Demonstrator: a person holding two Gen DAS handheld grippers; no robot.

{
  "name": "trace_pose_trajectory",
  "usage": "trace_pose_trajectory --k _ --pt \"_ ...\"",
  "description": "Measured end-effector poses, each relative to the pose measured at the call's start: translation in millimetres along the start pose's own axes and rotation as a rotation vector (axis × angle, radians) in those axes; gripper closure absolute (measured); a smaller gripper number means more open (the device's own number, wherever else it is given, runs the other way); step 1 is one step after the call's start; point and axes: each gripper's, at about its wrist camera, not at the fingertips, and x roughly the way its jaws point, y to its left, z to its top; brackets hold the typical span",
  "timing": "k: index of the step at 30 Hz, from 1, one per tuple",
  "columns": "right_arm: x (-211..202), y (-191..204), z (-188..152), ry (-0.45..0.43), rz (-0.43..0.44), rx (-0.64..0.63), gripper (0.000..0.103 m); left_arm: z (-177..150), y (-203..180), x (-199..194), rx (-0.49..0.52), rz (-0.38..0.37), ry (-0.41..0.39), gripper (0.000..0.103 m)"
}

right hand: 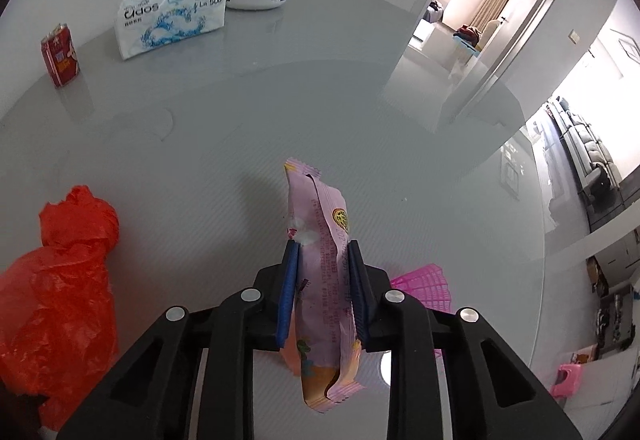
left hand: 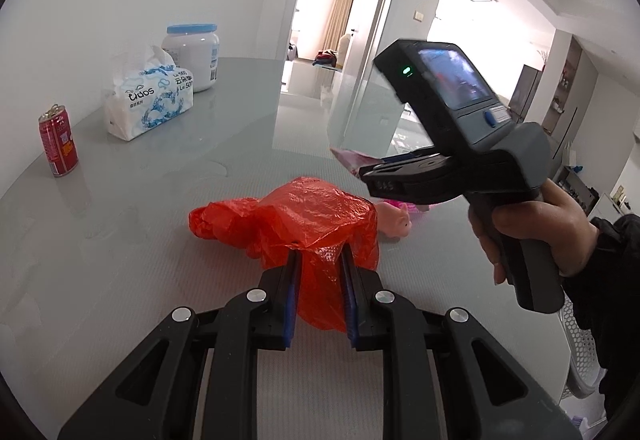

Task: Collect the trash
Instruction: 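Carry the red bag and snack wrapper over the wastebasket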

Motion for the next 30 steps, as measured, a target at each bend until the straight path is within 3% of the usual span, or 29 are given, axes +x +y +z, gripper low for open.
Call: trace_pose_trajectory --k 5,11,22,30 --pt "-48.8 -10.1 -19.6 -0.084 0.014 0.107 0.079 -2.6 -6.7 -7.7 0.038 0.013 -0.02 0.086" --pt "-102.1 -16.5 -78.2 -0.148 -0.001 0.254 0.079 -4.7 -19.7 -29.5 0.081 -0.009 -0.043 0.086" --pt "-169.8 -55.9 -207.5 -0.217 -0.087 0.588 0.079 -19.6 -94.0 -79.6 0.205 -0.172 -0.082 0.086" --pt "-214.7 -88.8 -318.1 -0.241 -0.215 0.773 0.079 -43.0 -173.4 -83.6 0.313 -0.296 -0.027 0.086"
